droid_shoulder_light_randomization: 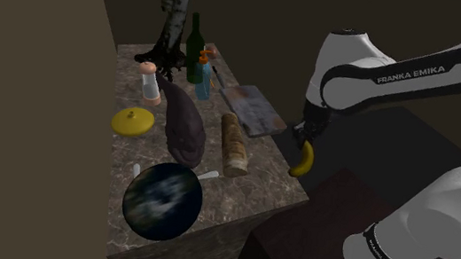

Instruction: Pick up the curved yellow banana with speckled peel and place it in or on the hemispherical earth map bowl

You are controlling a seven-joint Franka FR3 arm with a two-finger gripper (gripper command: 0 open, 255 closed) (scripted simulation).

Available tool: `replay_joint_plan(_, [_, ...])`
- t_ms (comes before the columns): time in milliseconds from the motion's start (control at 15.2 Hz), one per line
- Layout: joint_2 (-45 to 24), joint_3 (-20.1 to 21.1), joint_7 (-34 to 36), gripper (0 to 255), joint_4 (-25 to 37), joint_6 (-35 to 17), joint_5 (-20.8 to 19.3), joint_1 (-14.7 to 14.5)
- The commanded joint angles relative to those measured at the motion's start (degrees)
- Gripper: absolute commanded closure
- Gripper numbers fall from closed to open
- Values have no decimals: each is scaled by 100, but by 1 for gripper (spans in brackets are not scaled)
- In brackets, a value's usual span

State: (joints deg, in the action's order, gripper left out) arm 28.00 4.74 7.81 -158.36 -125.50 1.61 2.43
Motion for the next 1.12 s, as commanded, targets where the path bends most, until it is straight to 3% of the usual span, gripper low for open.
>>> replay_joint_plan(0, [126, -6, -3, 255, 78, 207, 4, -5])
replay_joint_plan(1056, [622, 58, 110, 255, 920, 1545, 70, -82])
